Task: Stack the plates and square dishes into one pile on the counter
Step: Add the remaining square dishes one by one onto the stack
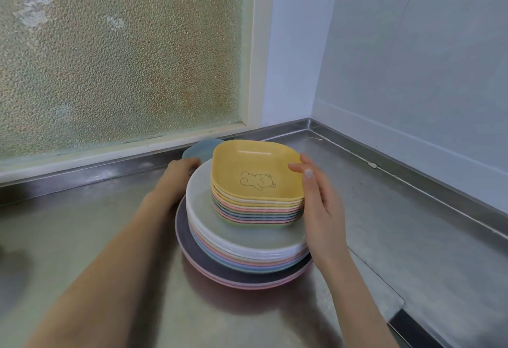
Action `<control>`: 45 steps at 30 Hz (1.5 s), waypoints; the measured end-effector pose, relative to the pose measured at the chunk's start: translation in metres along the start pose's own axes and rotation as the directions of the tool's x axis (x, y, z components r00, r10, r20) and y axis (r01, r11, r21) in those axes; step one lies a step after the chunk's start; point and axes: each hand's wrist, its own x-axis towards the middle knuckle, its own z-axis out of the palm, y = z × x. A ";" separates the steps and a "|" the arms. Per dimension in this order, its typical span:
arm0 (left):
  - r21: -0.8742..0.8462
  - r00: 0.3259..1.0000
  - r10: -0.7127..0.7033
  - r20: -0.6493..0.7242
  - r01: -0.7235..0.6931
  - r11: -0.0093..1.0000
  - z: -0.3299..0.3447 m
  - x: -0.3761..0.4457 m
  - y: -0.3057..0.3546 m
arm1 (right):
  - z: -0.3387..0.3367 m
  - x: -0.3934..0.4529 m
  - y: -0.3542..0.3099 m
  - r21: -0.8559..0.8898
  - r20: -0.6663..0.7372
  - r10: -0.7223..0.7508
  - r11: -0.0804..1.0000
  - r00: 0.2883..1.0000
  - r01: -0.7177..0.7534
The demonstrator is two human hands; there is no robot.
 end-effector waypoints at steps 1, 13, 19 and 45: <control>0.001 0.999 0.006 -0.052 -0.006 1.000 -0.002 -0.007 0.002 | 0.000 0.000 0.000 -0.004 0.001 0.003 1.000 1.000 -0.003; 0.178 0.816 0.284 -0.503 -0.224 0.958 -0.061 -0.058 0.029 | 0.002 -0.003 -0.002 -0.056 -0.016 0.004 0.998 1.000 -0.005; 0.181 0.736 0.429 -0.524 -0.397 0.900 -0.082 -0.093 0.070 | 0.005 -0.004 -0.003 -0.066 -0.037 0.006 0.998 0.999 -0.008; 0.371 0.884 0.455 -0.108 -0.389 0.843 -0.080 -0.146 0.152 | 0.005 0.000 -0.013 0.055 0.028 0.051 0.997 0.998 -0.052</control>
